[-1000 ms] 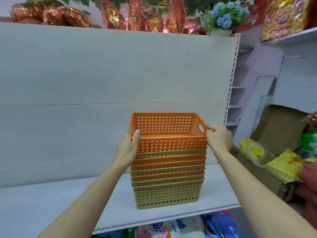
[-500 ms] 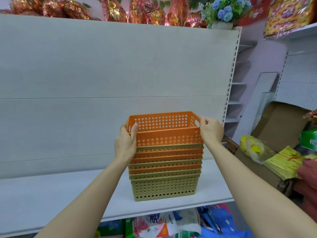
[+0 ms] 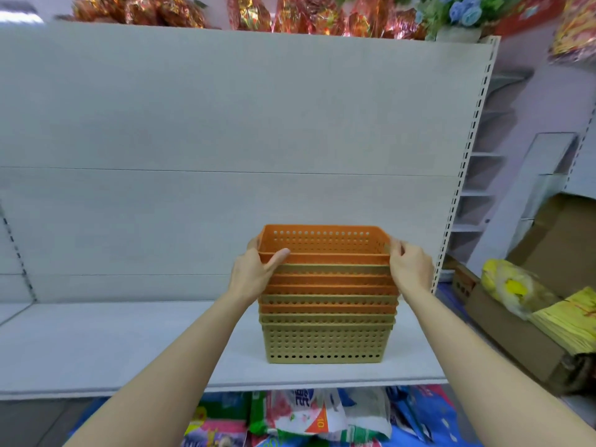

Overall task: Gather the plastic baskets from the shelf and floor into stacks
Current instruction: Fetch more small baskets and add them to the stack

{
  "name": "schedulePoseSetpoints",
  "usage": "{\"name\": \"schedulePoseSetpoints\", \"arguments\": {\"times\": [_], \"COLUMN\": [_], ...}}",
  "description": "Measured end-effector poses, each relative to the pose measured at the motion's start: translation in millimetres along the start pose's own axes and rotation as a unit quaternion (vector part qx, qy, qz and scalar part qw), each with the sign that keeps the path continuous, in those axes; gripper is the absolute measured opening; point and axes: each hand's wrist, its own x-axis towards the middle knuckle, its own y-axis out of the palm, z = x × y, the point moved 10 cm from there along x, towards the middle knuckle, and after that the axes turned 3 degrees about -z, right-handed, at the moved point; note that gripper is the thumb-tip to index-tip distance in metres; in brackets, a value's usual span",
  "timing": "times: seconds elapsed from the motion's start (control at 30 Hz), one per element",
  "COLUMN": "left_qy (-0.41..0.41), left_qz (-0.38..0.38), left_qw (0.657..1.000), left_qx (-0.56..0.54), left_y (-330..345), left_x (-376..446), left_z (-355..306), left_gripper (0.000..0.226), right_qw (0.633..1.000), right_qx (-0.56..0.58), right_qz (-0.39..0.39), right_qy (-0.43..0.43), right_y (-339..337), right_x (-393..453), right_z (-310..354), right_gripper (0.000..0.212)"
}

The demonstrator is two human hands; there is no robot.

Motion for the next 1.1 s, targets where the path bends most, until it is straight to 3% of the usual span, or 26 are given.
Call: {"name": "schedulePoseSetpoints", "arguments": {"times": [0.1, 0.17, 0.23, 0.33, 0.43, 0.6, 0.87, 1.1], "left_qy": [0.016, 0.045, 0.086, 0.141, 0.165, 0.148, 0.027, -0.05], "left_qz": [0.023, 0.014, -0.016, -0.049, -0.088, -0.125, -0.135, -0.167], "left_qw": [0.999, 0.99, 0.958, 0.9, 0.878, 0.839, 0.816, 0.792], "left_qx": [0.041, 0.136, 0.272, 0.409, 0.44, 0.508, 0.561, 0.585], "left_y": [-4.4, -16.1, -36.6, -75.3, -125.0, -225.3, -404.1, -539.6], "left_x": [-3.2, -6.3, -13.0, -29.5, -49.0, -93.1, -168.4, -221.9], "left_z": [-3.8, -5.8, -3.1, 12.9, 42.3, 107.9, 248.6, 324.5], "left_gripper": [0.077, 0.081, 0.092, 0.11, 0.094, 0.069, 0.058, 0.061], "right_qw": [0.999, 0.988, 0.966, 0.939, 0.915, 0.902, 0.873, 0.845], "right_qx": [-0.043, -0.091, -0.081, -0.041, 0.006, 0.08, 0.169, 0.19], "right_qz": [0.012, -0.051, -0.094, -0.058, -0.036, 0.018, 0.125, 0.197], "right_qy": [-0.023, -0.113, -0.226, -0.337, -0.402, -0.423, -0.439, -0.459], "right_y": [-0.9, -14.8, -21.2, -3.6, 22.6, 84.9, 184.3, 251.5], "right_x": [-3.6, -16.7, -46.2, -98.3, -154.4, -251.6, -433.5, -547.6], "right_z": [8.3, 39.1, 84.0, 144.7, 196.0, 266.1, 395.8, 499.8], "right_gripper": [0.045, 0.044, 0.049, 0.055, 0.054, 0.048, 0.043, 0.038]}}
